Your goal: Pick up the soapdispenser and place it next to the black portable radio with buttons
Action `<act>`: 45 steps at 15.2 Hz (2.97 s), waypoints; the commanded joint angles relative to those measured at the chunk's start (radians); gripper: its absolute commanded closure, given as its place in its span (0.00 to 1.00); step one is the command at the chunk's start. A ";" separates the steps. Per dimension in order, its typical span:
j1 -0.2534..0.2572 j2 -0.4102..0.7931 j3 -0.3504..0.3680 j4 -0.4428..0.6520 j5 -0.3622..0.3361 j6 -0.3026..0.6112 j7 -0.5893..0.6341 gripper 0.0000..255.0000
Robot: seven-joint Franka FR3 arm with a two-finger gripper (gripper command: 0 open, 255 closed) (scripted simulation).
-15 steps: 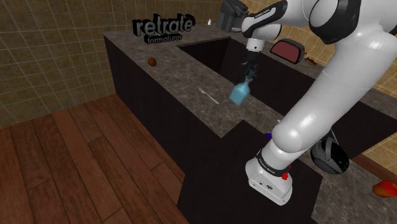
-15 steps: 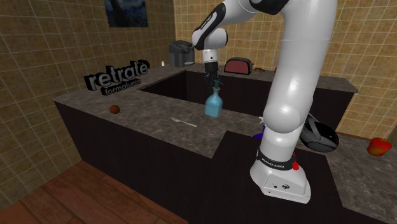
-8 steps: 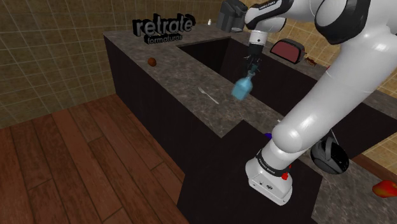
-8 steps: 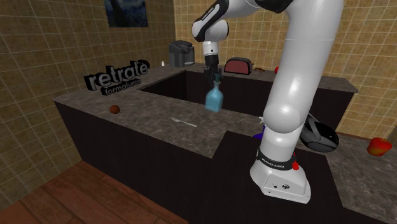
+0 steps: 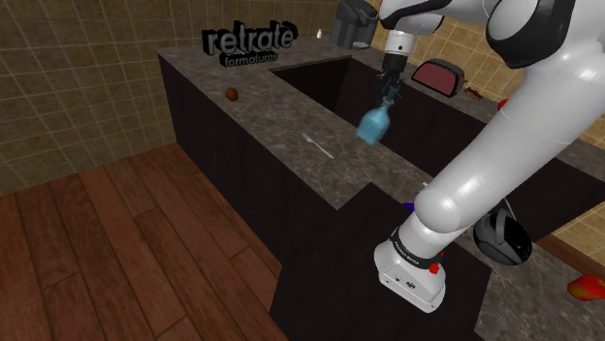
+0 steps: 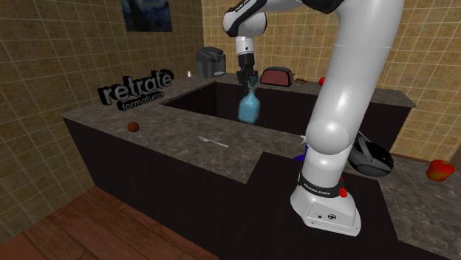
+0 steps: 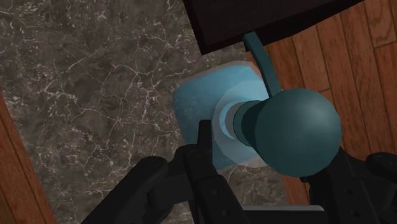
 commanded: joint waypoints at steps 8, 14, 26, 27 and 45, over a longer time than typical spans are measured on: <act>-0.011 -0.076 -0.009 0.007 -0.038 -0.076 -0.007 1.00; -0.065 -0.245 -0.046 -0.148 -0.141 -0.071 -0.057 1.00; -0.218 -0.516 -0.145 -0.330 -0.361 -0.116 -0.214 1.00; -0.232 -0.533 -0.156 -0.338 -0.380 -0.120 -0.231 1.00; -0.427 -0.673 -0.427 -0.293 -0.705 -0.150 -0.621 1.00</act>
